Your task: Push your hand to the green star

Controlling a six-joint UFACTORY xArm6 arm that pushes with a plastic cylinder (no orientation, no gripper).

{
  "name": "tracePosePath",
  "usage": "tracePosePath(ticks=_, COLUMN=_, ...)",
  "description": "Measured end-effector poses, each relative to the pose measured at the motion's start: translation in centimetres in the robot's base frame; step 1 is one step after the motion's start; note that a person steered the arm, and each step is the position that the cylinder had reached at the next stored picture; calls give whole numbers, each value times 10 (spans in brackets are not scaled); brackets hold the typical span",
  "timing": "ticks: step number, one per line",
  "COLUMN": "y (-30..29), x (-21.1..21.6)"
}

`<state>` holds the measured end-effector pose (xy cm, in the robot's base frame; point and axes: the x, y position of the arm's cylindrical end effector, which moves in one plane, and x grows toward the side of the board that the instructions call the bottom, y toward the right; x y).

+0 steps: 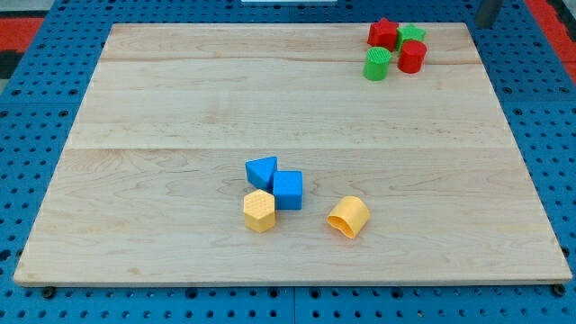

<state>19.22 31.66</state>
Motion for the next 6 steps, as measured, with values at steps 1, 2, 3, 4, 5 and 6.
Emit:
tracePosePath(ticks=1, y=1, x=0)
tracePosePath(ticks=2, y=0, x=-1)
tracePosePath(ticks=3, y=-4, x=-1)
tracePosePath(ticks=4, y=-43, x=-1)
tracePosePath(ticks=5, y=-66, x=3)
tracePosePath(ticks=6, y=-69, x=5)
